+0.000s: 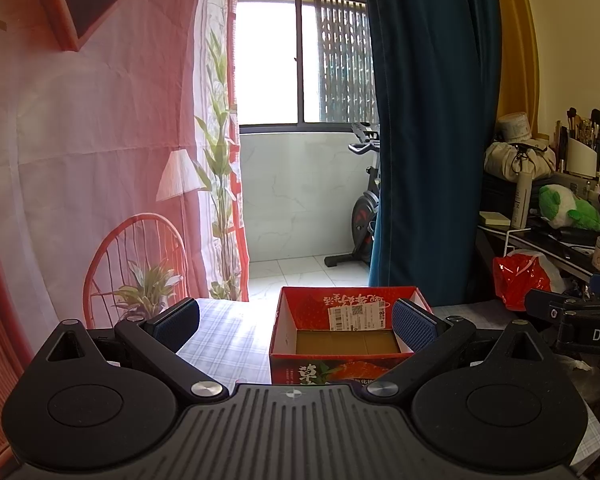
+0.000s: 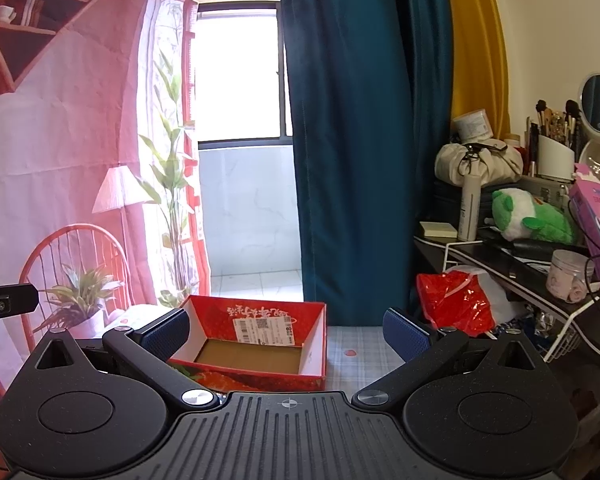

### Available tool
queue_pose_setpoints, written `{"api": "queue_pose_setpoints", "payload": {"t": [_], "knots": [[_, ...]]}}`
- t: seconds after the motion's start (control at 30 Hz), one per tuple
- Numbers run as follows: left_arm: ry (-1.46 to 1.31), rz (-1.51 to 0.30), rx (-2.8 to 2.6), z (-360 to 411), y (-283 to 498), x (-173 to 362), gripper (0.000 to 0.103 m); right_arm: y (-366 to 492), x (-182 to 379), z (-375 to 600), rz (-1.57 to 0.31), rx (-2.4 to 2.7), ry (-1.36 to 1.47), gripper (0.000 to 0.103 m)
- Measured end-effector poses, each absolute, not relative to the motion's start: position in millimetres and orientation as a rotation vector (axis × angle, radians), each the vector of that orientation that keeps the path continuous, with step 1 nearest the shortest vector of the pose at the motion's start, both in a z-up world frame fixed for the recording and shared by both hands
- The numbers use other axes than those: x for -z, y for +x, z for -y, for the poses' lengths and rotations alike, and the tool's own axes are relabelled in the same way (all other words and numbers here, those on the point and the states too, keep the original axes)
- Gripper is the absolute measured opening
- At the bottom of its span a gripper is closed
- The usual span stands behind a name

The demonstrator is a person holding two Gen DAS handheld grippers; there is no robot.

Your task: Organize soft objects

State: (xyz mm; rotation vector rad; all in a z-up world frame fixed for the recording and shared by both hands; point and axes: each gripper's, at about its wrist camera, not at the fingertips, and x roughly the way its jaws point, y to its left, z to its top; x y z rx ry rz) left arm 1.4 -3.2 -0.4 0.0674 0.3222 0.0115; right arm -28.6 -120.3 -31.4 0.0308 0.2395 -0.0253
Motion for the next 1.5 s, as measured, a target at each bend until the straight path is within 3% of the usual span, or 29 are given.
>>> {"api": "queue_pose_setpoints", "payload": {"t": [1.5], "knots": [[0.072, -0.334, 0.001, -0.6, 4.1, 0.6, 0.103, -29.0, 34.2, 120.2, -0.236, 0.026, 0.029, 0.103]]}}
